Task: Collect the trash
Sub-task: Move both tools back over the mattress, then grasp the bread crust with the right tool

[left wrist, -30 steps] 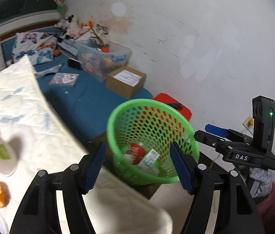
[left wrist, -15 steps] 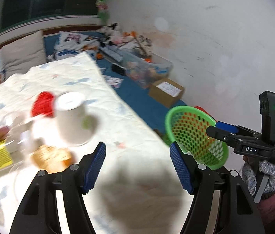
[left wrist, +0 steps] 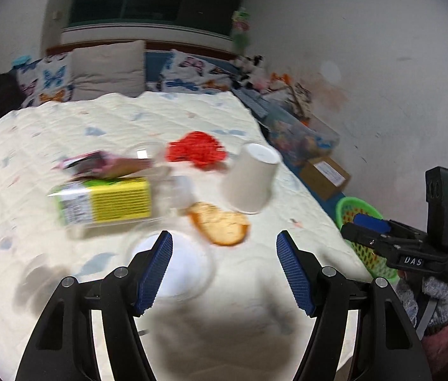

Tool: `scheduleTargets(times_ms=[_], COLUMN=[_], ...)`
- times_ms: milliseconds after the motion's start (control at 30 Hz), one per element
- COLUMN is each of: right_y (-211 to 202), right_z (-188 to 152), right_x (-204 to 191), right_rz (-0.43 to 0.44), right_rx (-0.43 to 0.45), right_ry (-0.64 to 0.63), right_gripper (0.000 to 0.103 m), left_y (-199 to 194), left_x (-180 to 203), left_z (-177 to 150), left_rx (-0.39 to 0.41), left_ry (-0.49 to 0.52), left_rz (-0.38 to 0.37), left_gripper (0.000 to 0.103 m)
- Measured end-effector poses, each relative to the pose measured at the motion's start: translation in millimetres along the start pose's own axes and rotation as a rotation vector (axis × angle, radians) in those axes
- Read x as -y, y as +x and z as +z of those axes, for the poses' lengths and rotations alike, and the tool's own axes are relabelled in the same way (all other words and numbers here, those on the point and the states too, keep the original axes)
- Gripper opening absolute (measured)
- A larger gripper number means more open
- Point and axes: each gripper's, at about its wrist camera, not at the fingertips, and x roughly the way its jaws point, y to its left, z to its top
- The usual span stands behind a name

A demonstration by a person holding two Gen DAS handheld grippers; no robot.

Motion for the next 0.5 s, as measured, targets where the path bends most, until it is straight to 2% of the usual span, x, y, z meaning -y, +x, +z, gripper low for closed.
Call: scheduleTargets(times_ms=[333, 500], right_y=[52, 73], right_z=[8, 13], right_x=[-49, -60], right_rz=[0.085, 0.105], right_rx=[-0.078, -0.093], right_ry=[-0.043, -0.025], right_gripper=[0.064, 0.054], left_y=[-33, -43], left_x=[-48, -67], left_z=[-16, -22], left_rx=[0.041, 0.047], left_ry=[-0.068, -0.095], left_rz=[0.078, 0.110], left_gripper=[0.065, 0.065])
